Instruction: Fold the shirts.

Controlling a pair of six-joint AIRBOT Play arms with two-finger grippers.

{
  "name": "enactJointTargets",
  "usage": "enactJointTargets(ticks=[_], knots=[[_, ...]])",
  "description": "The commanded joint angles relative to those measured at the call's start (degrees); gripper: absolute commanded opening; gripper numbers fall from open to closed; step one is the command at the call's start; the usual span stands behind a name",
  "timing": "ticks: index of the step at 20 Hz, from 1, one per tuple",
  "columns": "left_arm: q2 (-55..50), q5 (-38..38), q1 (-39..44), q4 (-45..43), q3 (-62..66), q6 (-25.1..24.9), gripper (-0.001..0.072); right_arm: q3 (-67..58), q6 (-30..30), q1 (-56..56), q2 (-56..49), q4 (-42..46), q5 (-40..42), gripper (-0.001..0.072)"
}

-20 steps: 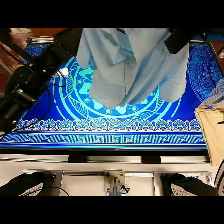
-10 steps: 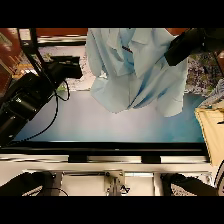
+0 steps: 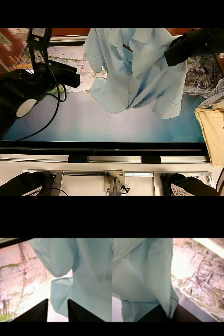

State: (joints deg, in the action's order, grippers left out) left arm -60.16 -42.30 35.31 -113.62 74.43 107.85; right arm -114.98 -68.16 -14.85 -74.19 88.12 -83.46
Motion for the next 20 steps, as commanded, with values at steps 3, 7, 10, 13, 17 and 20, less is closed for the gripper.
enactJointTargets(ticks=[3, 7, 10, 13, 17, 20], knots=[[0.0, 0.1, 1.0, 4.4, 9.8, -6.8, 0.0592, -0.1, -0.5, -0.1, 4.6, -7.4, 0.0, 0.0077], [-1.3, 1.2, 1.1, 7.6, 15.3, -6.9, 0.0612, 0.0, -0.9, -0.2, 7.5, -20.5, -0.2, 0.0076], [-2.6, 4.2, 1.1, 8.6, 17.4, -6.9, 0.0607, 0.0, -1.7, -0.2, 7.1, -28.7, -0.3, 0.0077], [-3.5, 4.4, 1.1, 9.1, 18.8, -6.9, 0.0606, 0.0, -1.3, -0.1, 6.2, -33.3, -1.1, 0.0078], [-4.5, 4.3, -0.1, 9.1, 18.8, -6.9, 0.0603, 0.0, 0.2, -0.1, 6.1, -38.8, -2.5, 0.0080], [-6.4, 4.1, -1.7, 9.1, 18.8, -6.9, 0.0602, 0.0, 1.4, -0.1, 6.1, -44.7, -3.1, 0.0079]])
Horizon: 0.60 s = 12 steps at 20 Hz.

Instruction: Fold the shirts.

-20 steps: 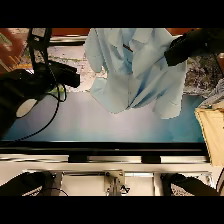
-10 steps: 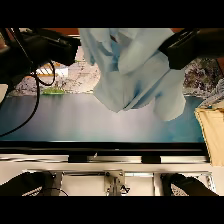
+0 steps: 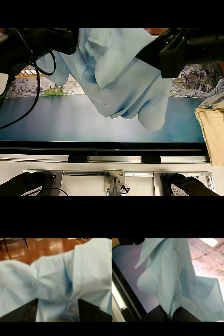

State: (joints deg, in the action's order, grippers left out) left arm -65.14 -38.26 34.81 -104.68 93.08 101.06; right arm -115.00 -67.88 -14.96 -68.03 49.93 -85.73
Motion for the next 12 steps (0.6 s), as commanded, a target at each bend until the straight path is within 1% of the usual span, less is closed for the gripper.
enactJointTargets(ticks=[1, 3, 6, 8, 9, 11, 12], knots=[[-2.1, 0.1, -1.6, 0.1, 0.2, -0.1, 0.0601, 0.0, 1.2, 0.0, 0.0, -8.1, -0.9, 0.0079], [-3.3, 0.2, -2.4, 0.2, 0.2, -0.1, 0.0601, 0.0, 1.9, 0.0, 0.0, -10.4, -0.9, 0.0079], [-3.9, 1.0, -2.8, 0.1, 0.2, -0.1, 0.0602, 0.0, 2.1, 0.0, 0.0, -9.0, -0.7, 0.0078], [-3.7, 4.0, -2.8, 0.2, 0.6, -0.1, 0.0603, 0.0, 1.0, 0.0, 0.0, -4.8, 0.9, 0.0078], [-3.6, 4.2, -2.5, 0.2, 1.5, -0.1, 0.0606, 0.0, -0.2, 0.0, 0.0, -1.9, 2.6, 0.0076], [-2.9, 3.6, -1.5, 0.9, 2.8, -0.1, 0.0624, 0.0, -1.4, 0.0, 0.0, 4.6, 6.9, 0.0075], [-2.3, 2.1, -0.8, 0.8, 3.2, -0.1, 0.0624, 0.0, -2.2, 0.0, 0.0, 8.1, 9.4, 0.0075]])
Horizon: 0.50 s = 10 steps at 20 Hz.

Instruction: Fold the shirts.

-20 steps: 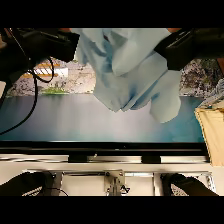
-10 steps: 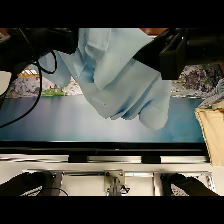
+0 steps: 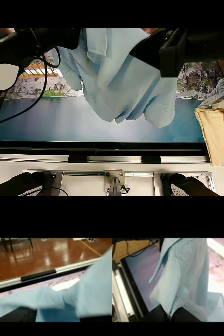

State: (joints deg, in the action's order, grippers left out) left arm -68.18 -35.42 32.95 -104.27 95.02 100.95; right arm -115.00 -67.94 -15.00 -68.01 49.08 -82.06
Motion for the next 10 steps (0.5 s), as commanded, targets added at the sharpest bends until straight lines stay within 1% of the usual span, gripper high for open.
enactJointTargets(ticks=[1, 2, 4, 7, 9, 10], knots=[[1.6, -3.0, 1.8, 0.4, 1.4, 0.0, 0.0629, 0.0, -3.1, 0.1, 0.0, 12.3, 7.7, 0.0074], [2.5, -6.1, 3.0, 0.4, 1.4, 0.0, 0.0675, 0.0, -4.4, 0.1, 0.0, 15.9, 9.4, 0.0074], [4.1, -11.1, 5.9, 0.4, 1.4, 0.0, 0.0688, 0.0, -6.7, 0.1, 0.0, 22.1, 11.1, 0.0074], [6.1, -12.2, 8.9, 0.3, 1.4, -0.2, 0.0688, 0.0, -8.6, 0.1, 0.2, 27.0, 11.5, 0.0074], [7.4, -12.3, 9.2, 0.3, 1.4, -1.5, 0.0687, 0.0, -10.7, 0.1, 1.4, 33.3, 11.9, 0.0074], [7.8, -12.3, 8.8, 0.1, 1.4, -1.5, 0.0686, 0.0, -12.0, 0.1, 2.5, 38.0, 12.3, 0.0074]])
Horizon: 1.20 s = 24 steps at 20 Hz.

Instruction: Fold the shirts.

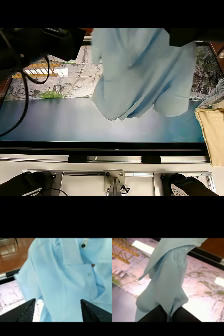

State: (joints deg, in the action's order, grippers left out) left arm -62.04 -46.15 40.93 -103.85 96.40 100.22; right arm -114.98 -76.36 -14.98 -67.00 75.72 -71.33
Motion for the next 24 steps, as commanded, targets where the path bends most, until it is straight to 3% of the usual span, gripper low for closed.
enactJointTargets(ticks=[1, 4, 7, 12, 17, 24], knots=[[1.8, -2.0, 0.3, -0.3, 0.1, -0.8, 0.0683, -0.1, -4.9, 0.0, 2.9, 16.4, 1.8, 0.0073], [1.5, -5.7, -2.1, -0.3, 0.0, -0.8, 0.0682, -0.1, -9.1, 0.0, 8.2, 30.1, 0.5, 0.0074], [0.6, -8.5, -4.3, -0.3, 0.0, -0.7, 0.0681, -0.1, -9.6, 0.0, 13.7, 38.8, -3.1, 0.0074], [-2.2, -8.6, -5.7, -0.3, 0.0, -0.7, 0.0680, -0.1, -10.1, 0.0, 21.3, 45.1, -6.8, 0.0074], [-5.0, -8.6, -5.7, -0.2, -0.1, -0.7, 0.0680, -0.1, -10.0, 0.0, 27.2, 59.0, -11.0, 0.0073], [-5.6, -8.6, -5.7, -0.3, -0.1, -0.7, 0.0680, -0.1, -9.6, 0.0, 30.8, 69.2, -14.9, 0.0074]])
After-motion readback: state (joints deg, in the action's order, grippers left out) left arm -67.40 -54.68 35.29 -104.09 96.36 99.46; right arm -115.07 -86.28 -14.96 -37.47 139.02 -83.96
